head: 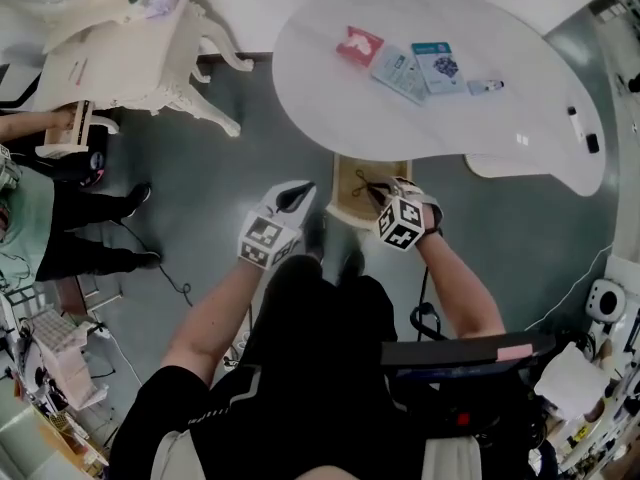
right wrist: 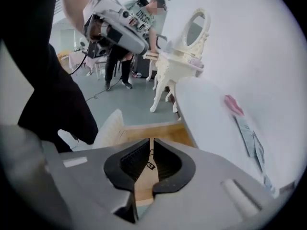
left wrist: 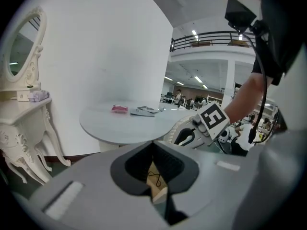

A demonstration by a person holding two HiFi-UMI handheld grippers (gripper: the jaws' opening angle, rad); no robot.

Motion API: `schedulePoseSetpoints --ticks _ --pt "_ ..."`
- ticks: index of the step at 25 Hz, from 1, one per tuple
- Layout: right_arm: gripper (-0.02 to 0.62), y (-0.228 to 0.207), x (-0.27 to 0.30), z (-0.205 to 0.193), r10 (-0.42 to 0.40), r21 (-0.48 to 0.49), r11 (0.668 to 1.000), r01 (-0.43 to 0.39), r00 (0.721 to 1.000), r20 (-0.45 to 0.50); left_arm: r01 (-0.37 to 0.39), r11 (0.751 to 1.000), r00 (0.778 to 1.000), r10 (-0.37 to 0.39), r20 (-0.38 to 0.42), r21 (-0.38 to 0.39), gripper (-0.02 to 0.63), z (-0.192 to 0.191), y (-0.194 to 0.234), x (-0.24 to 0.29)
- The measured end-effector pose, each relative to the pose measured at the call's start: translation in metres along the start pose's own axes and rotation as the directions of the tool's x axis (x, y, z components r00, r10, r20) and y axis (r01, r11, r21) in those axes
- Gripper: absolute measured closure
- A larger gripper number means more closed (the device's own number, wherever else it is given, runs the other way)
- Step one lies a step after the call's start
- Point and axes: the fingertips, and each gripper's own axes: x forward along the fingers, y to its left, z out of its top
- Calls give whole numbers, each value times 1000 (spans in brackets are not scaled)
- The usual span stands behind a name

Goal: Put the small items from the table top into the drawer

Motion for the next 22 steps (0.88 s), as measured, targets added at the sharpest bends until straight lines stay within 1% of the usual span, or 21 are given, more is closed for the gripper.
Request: schedulePoseSetpoints --ticks 3,6,9,11,13,15,17,19,22 --pt "579 -10 -36 13 -66 150 987 55 996 67 12 1000 999 -13 46 15 606 21 -10 -12" --pt "588 -21 -65 25 -138 225 968 111 984 109 22 1000 996 -23 81 23 606 38 -18 -17" --pt "592 -29 -91 29 -193 289 946 143 970 150 39 999 994 -42 99 34 606 50 -31 -11" --pt "592 -35 -107 31 -235 355 921 158 955 183 56 998 992 -61 114 41 606 56 -39 -9" --pt "592 -40 -126 33 -285 426 887 176 936 207 74 996 989 -80 123 52 606 65 -48 -11" --pt "592 -45 -146 38 -340 472 858 203 913 225 90 994 987 -98 126 63 606 75 -54 -16" --pt "592 -52 -166 48 -395 510 830 224 882 256 95 994 985 -102 137 58 606 83 -53 -22" --pt "592 -59 -190 58 -454 561 795 230 839 300 95 995 979 -100 177 37 606 95 -52 -31" --pt "592 -69 -229 67 -535 631 741 229 769 350 81 996 960 -85 266 26 606 123 -55 -42"
